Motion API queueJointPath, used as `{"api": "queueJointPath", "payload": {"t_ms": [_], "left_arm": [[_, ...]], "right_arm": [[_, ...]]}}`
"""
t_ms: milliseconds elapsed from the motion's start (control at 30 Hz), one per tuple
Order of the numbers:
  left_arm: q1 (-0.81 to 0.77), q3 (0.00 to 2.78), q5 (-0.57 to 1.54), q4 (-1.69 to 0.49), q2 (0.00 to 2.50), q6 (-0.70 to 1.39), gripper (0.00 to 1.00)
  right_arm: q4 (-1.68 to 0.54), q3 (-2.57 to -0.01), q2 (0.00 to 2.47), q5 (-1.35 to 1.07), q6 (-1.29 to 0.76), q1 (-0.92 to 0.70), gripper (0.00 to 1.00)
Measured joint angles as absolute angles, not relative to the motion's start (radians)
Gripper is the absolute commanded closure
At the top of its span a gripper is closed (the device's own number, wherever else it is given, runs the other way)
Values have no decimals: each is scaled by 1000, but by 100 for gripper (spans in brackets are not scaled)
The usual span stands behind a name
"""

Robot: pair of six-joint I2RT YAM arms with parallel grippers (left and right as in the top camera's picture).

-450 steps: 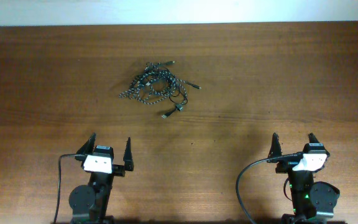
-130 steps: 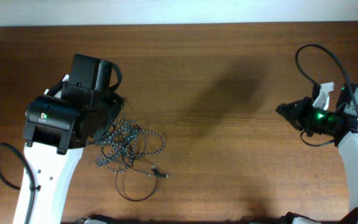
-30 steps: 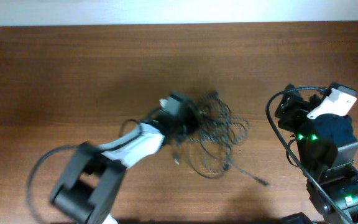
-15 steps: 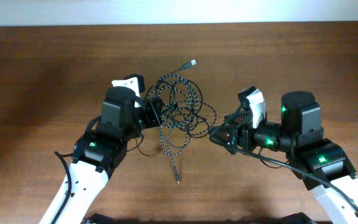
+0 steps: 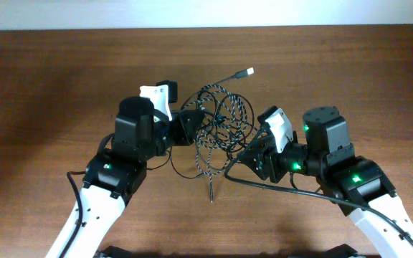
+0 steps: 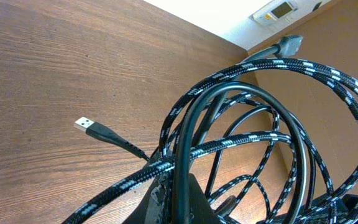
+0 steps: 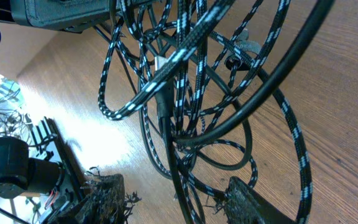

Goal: Untangle cables

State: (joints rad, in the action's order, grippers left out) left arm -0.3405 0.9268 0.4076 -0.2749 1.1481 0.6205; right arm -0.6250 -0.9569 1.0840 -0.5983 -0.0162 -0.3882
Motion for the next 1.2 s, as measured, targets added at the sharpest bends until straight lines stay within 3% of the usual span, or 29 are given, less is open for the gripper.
{"api": "queueJointPath", "payload": {"t_ms": [67, 200, 233, 300, 333, 433, 500, 667, 733, 800, 833, 900, 1000, 1200], "left_arm": [[-340, 927, 399, -272, 1148, 620, 100], [-340, 927, 335, -271, 1148, 720, 100], [-340, 927, 332, -271, 1148, 743, 100], [-340, 927, 337, -249, 1148, 791, 100], [-340, 927, 348, -248, 1148, 799, 100], [-341, 928, 344, -262, 1148, 811, 100], [-340, 927, 238, -385, 1146, 906, 99], [-340, 927, 157, -397, 1146, 993, 100], [-340, 926, 178, -322, 1146, 987, 100], [-339, 920, 324, -109, 1146, 819, 100], [-339, 920, 419, -50, 1145, 729, 100], [-340, 920, 606, -13, 1145, 543, 100], [-340, 921, 663, -86, 1144, 394, 100], [-340, 921, 663, -90, 1144, 358, 100]], "right_arm": [[-625, -957, 1084, -598, -15, -388, 38], [-625, -957, 1084, -598, -16, -388, 41], [-625, -957, 1084, -598, -18, -388, 49], [-625, -957, 1084, -598, -16, -388, 86], [-625, -957, 1084, -598, -19, -388, 96], [-607, -957, 1075, -598, -34, -388, 96], [-606, -958, 1010, -599, -38, -374, 96], [-607, -966, 785, -583, -46, -144, 96], [-625, -967, 780, -548, -46, -117, 90], [-630, -968, 781, -473, -54, -117, 68], [-643, -969, 780, -426, -48, -117, 52], [-648, -969, 782, -388, -49, -117, 40], [-651, -969, 783, -374, -95, -117, 38], [-651, -969, 879, -418, -150, -244, 34]]}}
